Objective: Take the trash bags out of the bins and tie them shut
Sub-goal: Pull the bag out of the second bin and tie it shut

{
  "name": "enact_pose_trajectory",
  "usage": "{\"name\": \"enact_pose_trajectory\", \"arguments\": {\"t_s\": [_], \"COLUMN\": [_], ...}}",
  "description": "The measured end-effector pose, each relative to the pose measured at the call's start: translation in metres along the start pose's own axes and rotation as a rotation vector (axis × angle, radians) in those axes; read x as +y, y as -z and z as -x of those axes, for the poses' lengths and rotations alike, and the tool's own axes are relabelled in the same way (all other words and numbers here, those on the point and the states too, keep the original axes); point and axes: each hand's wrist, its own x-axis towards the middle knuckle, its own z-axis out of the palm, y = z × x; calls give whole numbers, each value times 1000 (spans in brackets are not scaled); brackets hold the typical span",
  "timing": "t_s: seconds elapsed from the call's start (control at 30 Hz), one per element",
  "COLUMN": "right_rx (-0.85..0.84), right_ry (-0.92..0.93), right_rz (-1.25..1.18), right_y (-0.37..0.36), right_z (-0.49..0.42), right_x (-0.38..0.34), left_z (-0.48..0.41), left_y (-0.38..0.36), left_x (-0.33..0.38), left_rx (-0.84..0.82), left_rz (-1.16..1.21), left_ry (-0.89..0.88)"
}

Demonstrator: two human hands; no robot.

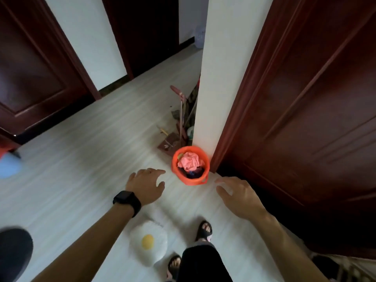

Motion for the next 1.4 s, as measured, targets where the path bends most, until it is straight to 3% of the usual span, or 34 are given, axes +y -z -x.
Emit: {"name": "enact_pose_trajectory", "arguments": {"t_s": [0.33,0.53,0.7,0.8,0.93,1.23,1.4], "right_rx": [-172,-237,-241,-155,-99,-153,-34], "right_ry": [-139,-259,-421,-526,-648,-893,-990], "right_rz": [50,-14,-53,-115,-161,-203,-295], "right_y": [1,-23,-58,-85,-134,-289,-384], "right_z": [-189,-258,-300,-331,-365,-399,-412], "right_x": [52,60,58,63,87,211,288], "left_z": [-186,-263,-343,-405,-484,-590,-640], "left_y": [30,27,25,8,-35,-223,-319], "left_x": [18,-1,-26,-41,-60,-102,-107], "left_rx": [-161,-250,-320,-342,-356,-459,-280], "left_rz": [-4,-10,-78,-149,-138,-29,231], "left_ry": [34,1,-103,-187,-241,-174,-85]}}
